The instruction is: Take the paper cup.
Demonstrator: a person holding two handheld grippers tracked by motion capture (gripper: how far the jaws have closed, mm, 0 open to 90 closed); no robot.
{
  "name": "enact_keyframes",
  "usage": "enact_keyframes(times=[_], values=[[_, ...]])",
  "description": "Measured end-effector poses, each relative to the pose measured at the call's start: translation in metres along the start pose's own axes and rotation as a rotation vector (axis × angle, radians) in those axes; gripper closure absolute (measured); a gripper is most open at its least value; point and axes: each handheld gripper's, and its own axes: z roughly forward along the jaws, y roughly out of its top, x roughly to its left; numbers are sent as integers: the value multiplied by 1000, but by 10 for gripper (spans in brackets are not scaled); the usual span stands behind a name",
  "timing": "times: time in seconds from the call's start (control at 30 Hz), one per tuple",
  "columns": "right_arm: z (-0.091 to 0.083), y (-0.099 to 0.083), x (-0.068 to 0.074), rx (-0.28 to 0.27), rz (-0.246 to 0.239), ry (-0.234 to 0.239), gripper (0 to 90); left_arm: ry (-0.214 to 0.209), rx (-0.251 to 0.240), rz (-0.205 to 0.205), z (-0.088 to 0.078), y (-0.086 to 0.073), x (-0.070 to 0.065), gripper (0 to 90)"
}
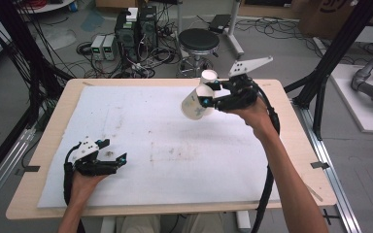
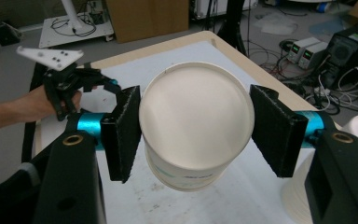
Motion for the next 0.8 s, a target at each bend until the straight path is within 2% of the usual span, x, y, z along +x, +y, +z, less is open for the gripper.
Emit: enact_keyframes(times=[0.23,0.57,0.8], values=[[7,-33,25,-37,-6,46,383,0,0,3,0,0,0,107],[32,-79,53,-48,-25,96,383,5,3,11,0,0,-1,106],[45,-97,64,-57,-37,111,383,6,4,21,0,0,-2,107]])
